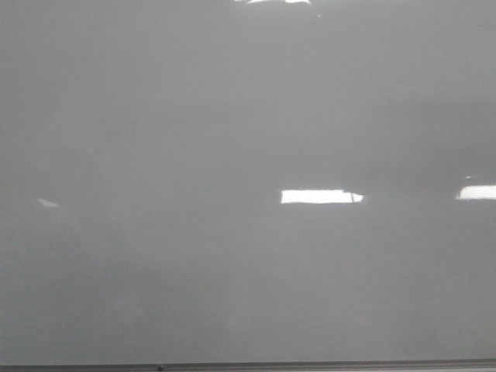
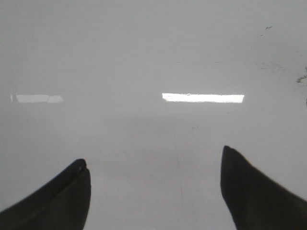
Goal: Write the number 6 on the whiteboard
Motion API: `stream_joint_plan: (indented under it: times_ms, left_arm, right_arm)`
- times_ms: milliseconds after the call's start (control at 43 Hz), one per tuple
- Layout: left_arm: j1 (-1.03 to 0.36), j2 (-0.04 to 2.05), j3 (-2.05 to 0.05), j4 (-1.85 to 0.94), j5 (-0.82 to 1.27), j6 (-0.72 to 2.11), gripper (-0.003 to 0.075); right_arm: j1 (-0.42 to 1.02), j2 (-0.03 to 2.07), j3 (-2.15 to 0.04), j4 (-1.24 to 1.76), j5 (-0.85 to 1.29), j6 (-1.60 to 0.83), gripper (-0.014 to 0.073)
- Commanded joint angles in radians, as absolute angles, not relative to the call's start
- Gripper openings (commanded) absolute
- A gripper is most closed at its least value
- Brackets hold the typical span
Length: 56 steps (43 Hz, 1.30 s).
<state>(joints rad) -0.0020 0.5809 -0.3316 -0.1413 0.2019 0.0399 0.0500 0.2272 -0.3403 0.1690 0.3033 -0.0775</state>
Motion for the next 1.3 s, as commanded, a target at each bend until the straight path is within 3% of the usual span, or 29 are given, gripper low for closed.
stream_joint_plan:
  times_ms: [0, 186, 395, 698, 907, 1116, 1279]
  left_arm:
    - [0.015, 0.726, -0.396, -0.219, 0.085, 0.031, 0.0669]
    - [0.081, 0.976, -0.468, -0.216, 0.000, 0.031, 0.0669]
    - [0.064, 1.205, -0.570, -0.216, -0.086, 0.031, 0.0650]
    - [0.063, 1.413, -0.658, -0.216, -0.135, 0.031, 0.0443]
    - [0.063, 1.438, -0.658, -0.207, -0.159, 0.031, 0.0308]
    - [0.063, 1.438, -0.658, -0.175, -0.183, 0.037, 0.0099]
    - [0.063, 1.398, -0.661, -0.151, -0.091, 0.037, -0.0001]
  right_arm:
    - [0.049, 0.244, -0.376, 0.172, 0.231, -0.078, 0.0582]
    - [0.049, 0.244, -0.376, 0.172, 0.228, -0.078, 0.0582]
    - [0.049, 0.244, -0.376, 0.172, 0.228, -0.078, 0.0582]
    - [0.049, 0.244, -0.376, 0.172, 0.228, -0.078, 0.0582]
    - [0.049, 0.244, -0.376, 0.172, 0.228, -0.078, 0.0582]
    - [0.049, 0.244, -0.376, 0.172, 0.228, -0.078, 0.0582]
    - [0.049, 0.244, -0.376, 0.172, 0.228, -0.078, 0.0582]
